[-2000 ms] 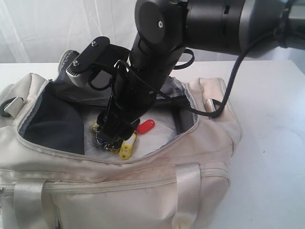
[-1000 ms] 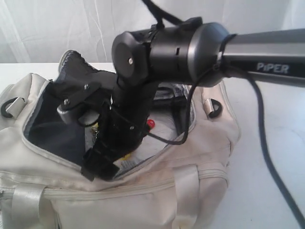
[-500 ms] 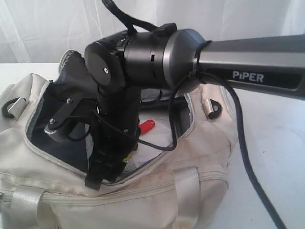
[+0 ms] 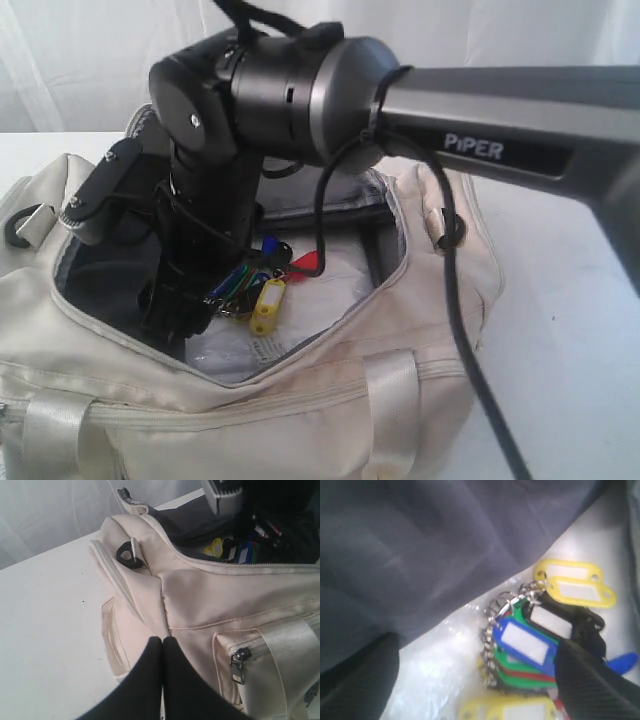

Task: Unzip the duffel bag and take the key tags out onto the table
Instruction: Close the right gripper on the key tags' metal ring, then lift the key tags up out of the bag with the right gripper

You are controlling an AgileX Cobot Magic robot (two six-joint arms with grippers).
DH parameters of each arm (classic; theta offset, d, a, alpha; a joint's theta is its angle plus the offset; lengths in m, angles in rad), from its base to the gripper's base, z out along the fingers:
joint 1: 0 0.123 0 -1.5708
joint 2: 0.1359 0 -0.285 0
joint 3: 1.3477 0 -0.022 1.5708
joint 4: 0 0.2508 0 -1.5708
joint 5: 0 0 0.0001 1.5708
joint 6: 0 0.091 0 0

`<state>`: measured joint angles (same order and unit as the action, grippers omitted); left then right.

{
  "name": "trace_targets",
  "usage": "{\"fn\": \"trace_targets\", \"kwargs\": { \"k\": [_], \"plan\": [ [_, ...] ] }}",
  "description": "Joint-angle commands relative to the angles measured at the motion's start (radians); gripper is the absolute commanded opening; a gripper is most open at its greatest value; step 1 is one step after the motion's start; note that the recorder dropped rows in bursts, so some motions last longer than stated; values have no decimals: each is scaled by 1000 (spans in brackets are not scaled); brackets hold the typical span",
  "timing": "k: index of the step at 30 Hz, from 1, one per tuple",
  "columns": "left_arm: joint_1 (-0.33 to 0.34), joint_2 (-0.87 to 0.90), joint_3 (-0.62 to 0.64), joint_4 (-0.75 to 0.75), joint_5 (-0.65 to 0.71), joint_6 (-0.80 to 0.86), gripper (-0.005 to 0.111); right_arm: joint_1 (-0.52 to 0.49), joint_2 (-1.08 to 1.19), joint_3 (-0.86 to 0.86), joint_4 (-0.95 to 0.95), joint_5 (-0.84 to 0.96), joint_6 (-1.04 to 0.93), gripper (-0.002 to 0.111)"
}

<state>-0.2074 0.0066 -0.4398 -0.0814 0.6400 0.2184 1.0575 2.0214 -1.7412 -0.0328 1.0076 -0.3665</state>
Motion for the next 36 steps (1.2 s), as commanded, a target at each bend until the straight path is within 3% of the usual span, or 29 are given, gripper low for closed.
{"fn": "trace_targets", "kwargs": {
  "k": [1, 6, 11, 15, 18, 28, 36],
  "plan": [
    [-5, -7, 1, -11, -7, -5, 0, 0, 58, -3, -101, -56, 67, 80],
    [-5, -7, 1, -15, -7, -5, 0, -2, 118, -3, -171, -42, 124, 79],
    [-10, -7, 1, -15, -7, -5, 0, -2, 166, -3, -167, 25, 124, 64],
    [-24, -7, 1, -15, -7, -5, 0, -2, 170, -3, -164, 62, 124, 35],
    [-24, -7, 1, -15, -4, -5, 0, -2, 168, -3, -177, 73, 147, 1],
    [-24, -7, 1, -15, -1, -5, 0, -2, 5, -3, -315, 82, 170, 0],
    [-24, -7, 1, -15, -1, -5, 0, -2, -136, -3, -311, 48, 172, 0]
  ]
}}
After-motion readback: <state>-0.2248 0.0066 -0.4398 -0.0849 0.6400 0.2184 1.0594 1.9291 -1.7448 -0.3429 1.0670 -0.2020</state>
